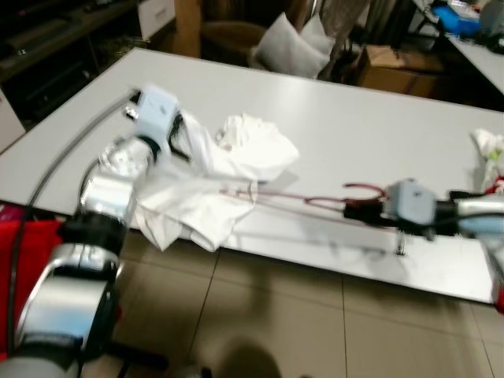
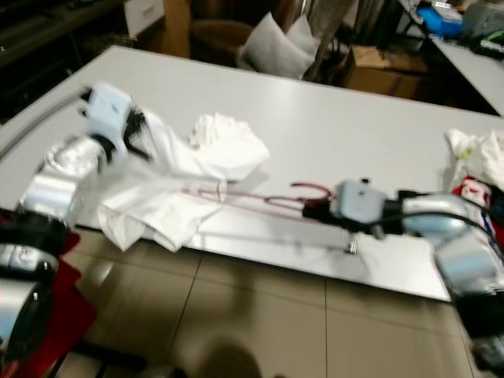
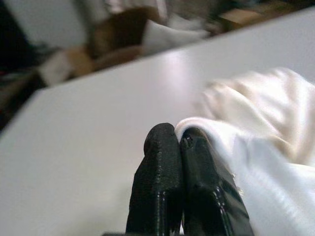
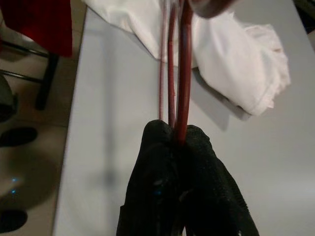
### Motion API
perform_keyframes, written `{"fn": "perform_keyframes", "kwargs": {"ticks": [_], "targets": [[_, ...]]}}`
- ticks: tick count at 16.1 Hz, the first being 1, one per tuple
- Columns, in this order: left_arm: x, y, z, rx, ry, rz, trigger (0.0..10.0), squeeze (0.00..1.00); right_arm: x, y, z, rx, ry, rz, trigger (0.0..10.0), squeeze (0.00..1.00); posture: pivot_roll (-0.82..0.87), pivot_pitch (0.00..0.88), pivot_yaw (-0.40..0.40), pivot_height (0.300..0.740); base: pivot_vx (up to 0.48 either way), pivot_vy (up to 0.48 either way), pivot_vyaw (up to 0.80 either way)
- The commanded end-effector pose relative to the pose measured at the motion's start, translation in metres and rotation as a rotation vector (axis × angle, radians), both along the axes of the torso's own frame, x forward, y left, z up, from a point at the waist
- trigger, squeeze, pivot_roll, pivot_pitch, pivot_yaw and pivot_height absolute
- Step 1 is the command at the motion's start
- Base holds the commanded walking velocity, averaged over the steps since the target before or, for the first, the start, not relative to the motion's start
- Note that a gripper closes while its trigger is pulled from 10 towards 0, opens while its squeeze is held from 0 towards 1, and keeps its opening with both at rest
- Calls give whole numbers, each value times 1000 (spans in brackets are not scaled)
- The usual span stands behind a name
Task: Hang hanger
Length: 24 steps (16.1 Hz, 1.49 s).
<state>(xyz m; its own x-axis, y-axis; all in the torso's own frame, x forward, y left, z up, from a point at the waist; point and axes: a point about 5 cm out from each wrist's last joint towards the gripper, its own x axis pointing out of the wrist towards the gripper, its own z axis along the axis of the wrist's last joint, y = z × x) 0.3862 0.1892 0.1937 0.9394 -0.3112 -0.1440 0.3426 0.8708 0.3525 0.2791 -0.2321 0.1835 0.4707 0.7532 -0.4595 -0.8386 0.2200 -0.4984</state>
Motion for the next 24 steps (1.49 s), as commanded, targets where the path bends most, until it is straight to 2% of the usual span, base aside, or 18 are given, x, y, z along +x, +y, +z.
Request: {"fn": "perform_keyframes", "kwargs": {"ticks": [1, 4, 5, 6, 9, 10, 11, 12, 14, 16, 17, 18, 19, 20, 21, 22, 23, 24], "targets": [[-5, 6, -5, 1, 49, -45, 10000, 1000, -7, -9, 16, 4, -22, -31, 10000, 0, -96, 0, -8, 740, 0, 0, 0], [-17, 11, -17, -21, 126, -96, 10000, 1000, -22, -18, 22, -22, -13, -73, 10000, 0, -99, 0, -3, 740, 0, 0, 0], [-28, 15, -25, 18, 183, -146, 10000, 1000, -29, -24, 28, -5, -10, -109, 10000, 0, -96, 0, -3, 740, 0, 0, 0], [-32, 18, -27, 31, 203, -159, 10000, 1000, -33, -25, 32, 1, -10, -120, 10000, 0, -96, 0, -3, 740, 0, 0, 0], [-50, 23, -14, 18, 230, -275, 10000, 1000, -41, -29, 42, 7, -20, -168, 10000, 0, -108, 0, 7, 740, 0, 0, 0], [-65, 21, -1, 0, 238, -367, 10000, 1000, -40, -27, 40, 17, -36, -208, 10000, 0, -112, 0, 10, 740, 0, 0, 0], [-75, 20, 10, -23, 238, -411, 10000, 1000, -39, -22, 39, 50, -48, -237, 10000, 0, -112, 0, 6, 740, 0, 0, 0], [-86, 18, 22, -72, 221, -467, 10000, 1000, -35, -19, 37, 91, -62, -324, 10000, 0, -108, 0, -4, 740, 0, 0, 0], [-96, 10, 43, -191, 168, -525, 10000, 1000, -34, -16, 35, 158, -47, -408, 10000, 0, -96, 0, -22, 740, 0, 0, 0], [-96, -7, 66, -358, 12, -504, 10000, 1000, -28, -7, 32, 282, -72, -525, 10000, 0, -85, 0, -37, 740, 0, 0, 0], [-96, -13, 68, -390, -22, -483, 10000, 1000, -24, -5, 32, 320, -95, -587, 10000, 0, -84, 0, -40, 740, 0, 0, 0], [-93, -22, 60, -407, -69, -359, 10000, 643, -17, 2, 32, 431, -122, -709, 10000, 0, -83, 0, -44, 740, 0, 0, 0], [-89, -23, 47, -382, -70, -240, 10000, 208, -16, 10, 29, 520, -115, -777, 10000, 0, -87, 0, -46, 740, 0, 0, 0], [-88, -25, 37, -387, -69, -158, 10000, 51, -16, 21, 24, 588, -88, -822, 10000, 0, -89, 0, -46, 740, 0, 0, 0], [-87, -27, 31, -387, -68, -117, 10000, 0, -16, 30, 20, 598, -79, -842, 10000, 0, -91, 0, -44, 740, 0, 0, 0], [-87, -30, 23, -370, -71, -57, 10000, 0, -17, 42, 14, 600, -77, -869, 10000, 0, -93, 0, -44, 740, 0, 0, 0], [-87, -32, 15, -316, -92, -10, 10000, 0, -18, 52, 10, 610, -66, -886, 10000, 0, -98, 0, -44, 740, 0, 0, 0], [-88, -34, 11, -291, -108, 3, 10000, 0, -19, 58, 8, 622, -49, -887, 10000, 0, -101, 0, -44, 740, 0, 0, 0]]}}
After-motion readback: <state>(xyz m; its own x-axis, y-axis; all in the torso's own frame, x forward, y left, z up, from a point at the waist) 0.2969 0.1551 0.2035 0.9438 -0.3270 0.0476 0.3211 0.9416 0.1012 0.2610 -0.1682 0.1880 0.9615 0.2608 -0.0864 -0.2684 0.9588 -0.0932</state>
